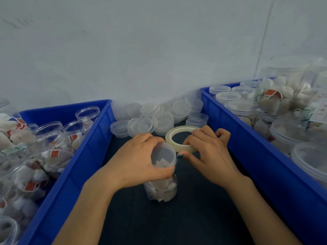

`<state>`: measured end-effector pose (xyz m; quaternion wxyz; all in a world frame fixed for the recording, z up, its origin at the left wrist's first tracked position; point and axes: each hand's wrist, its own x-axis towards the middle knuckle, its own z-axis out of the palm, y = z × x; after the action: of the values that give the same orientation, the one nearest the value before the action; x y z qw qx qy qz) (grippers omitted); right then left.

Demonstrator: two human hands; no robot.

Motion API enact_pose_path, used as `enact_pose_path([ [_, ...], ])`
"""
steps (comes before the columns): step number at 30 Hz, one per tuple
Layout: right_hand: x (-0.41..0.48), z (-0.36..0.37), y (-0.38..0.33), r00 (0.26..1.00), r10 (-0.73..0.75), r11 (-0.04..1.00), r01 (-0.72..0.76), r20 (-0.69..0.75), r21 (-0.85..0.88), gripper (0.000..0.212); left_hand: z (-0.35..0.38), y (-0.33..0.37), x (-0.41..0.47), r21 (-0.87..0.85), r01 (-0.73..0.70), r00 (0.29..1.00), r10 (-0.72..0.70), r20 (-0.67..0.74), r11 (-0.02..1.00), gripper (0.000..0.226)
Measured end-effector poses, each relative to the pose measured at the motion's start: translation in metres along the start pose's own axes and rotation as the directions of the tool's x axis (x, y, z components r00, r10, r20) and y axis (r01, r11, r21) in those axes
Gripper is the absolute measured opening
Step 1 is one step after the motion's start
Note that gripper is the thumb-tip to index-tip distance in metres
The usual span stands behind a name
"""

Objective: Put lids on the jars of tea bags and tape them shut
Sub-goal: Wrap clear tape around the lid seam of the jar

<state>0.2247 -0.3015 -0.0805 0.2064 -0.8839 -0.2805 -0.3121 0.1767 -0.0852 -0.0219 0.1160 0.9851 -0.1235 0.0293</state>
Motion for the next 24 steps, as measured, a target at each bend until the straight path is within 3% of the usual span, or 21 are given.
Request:
enact_pose_path([
  [3,0.001,0.0,-0.007,1.0,-0.013,1.0,0.012,-0.023,-0.024,0.037,-0.007,-0.007,0.0,-0.155,0.02,0.998,-0.01,0.065,0.988,0.079],
  [6,0.001,0.001,-0.01,1.0,0.002,0.999,-0.002,-0.009,-0.054,0.039,-0.005,-0.005,0.0,-0.193,0.033,0.997,-0.02,0.07,0.981,0.085],
  [9,0.002,0.0,-0.01,0.999,0.041,0.997,-0.038,0.031,-0.071,0.039,0.009,0.012,0.003,-0.126,0.075,0.997,-0.078,-0.02,0.989,0.087],
  [13,0.002,0.0,-0.007,0.99,0.056,0.994,-0.043,0.127,-0.101,0.013,0.027,0.021,0.007,-0.032,0.107,0.968,-0.111,-0.223,0.994,0.081],
  [18,0.002,0.002,-0.01,0.986,0.053,0.996,-0.041,0.159,-0.08,0.025,0.03,0.01,0.007,-0.129,0.047,0.957,-0.081,-0.277,0.991,0.06],
  [24,0.0,0.018,-0.026,0.971,0.223,0.97,-0.212,0.089,-0.115,0.016,0.031,0.012,0.009,-0.139,0.006,0.946,-0.051,-0.32,0.99,0.047],
])
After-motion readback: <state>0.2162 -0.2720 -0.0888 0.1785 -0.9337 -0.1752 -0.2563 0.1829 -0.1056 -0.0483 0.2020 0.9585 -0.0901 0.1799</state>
